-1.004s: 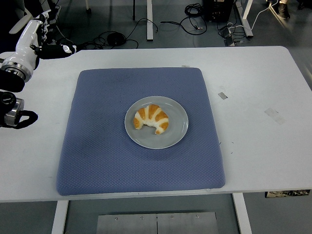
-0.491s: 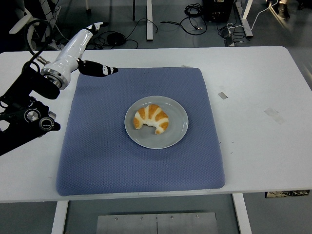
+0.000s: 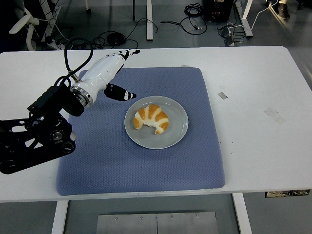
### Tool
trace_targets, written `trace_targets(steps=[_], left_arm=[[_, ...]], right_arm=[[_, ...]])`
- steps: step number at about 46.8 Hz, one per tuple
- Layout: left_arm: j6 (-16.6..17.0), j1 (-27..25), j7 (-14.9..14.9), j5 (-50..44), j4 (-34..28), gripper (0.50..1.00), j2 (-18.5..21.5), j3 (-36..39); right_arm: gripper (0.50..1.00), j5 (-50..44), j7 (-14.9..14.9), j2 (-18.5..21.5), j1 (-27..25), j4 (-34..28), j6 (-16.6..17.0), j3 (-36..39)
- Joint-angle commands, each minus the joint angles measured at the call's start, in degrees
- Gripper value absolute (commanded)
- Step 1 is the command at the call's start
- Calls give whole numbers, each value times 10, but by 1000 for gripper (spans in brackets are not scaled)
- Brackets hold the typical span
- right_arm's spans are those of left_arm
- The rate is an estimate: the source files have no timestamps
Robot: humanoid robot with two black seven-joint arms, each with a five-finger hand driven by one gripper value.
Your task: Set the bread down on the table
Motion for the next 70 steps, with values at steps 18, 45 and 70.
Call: trace_targets(steps=[18, 45, 70], left_arm=[[-111, -17, 7, 3, -13, 978, -1, 0], [-149, -32, 16, 30, -10, 963, -32, 39], [-125, -27, 17, 89, 13, 904, -58, 78]], right_arm=[[1000, 0, 0, 0, 0, 0, 0, 0], [1000, 0, 0, 0, 0, 0, 0, 0], [1000, 0, 0, 0, 0, 0, 0, -1]])
